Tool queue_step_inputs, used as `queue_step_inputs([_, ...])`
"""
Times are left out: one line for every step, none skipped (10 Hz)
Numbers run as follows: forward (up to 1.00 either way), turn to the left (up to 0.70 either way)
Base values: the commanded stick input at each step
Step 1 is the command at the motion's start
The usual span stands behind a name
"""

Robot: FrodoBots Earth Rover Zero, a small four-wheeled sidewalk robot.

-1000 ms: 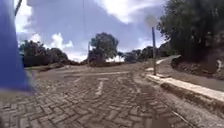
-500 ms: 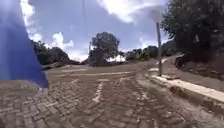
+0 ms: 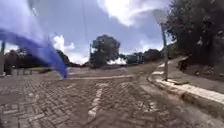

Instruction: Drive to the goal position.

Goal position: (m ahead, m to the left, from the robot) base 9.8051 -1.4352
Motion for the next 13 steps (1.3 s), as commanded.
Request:
queue_step_inputs([0.7, 0.0])
queue_step_inputs([0.7, 0.0])
queue_step_inputs([0.7, 0.0])
queue_step_inputs([0.7, 0.0])
queue_step_inputs([0.7, 0.0])
queue_step_inputs([0.7, 0.0])
queue_step_inputs([0.7, 0.0])
queue_step_inputs([0.7, 0.0])
queue_step_inputs([0.7, 0.0])
queue_step_inputs([0.7, 0.0])
queue_step_inputs([0.7, 0.0])
queue_step_inputs([0.7, 0.0])
queue_step_inputs([0.7, 0.0])
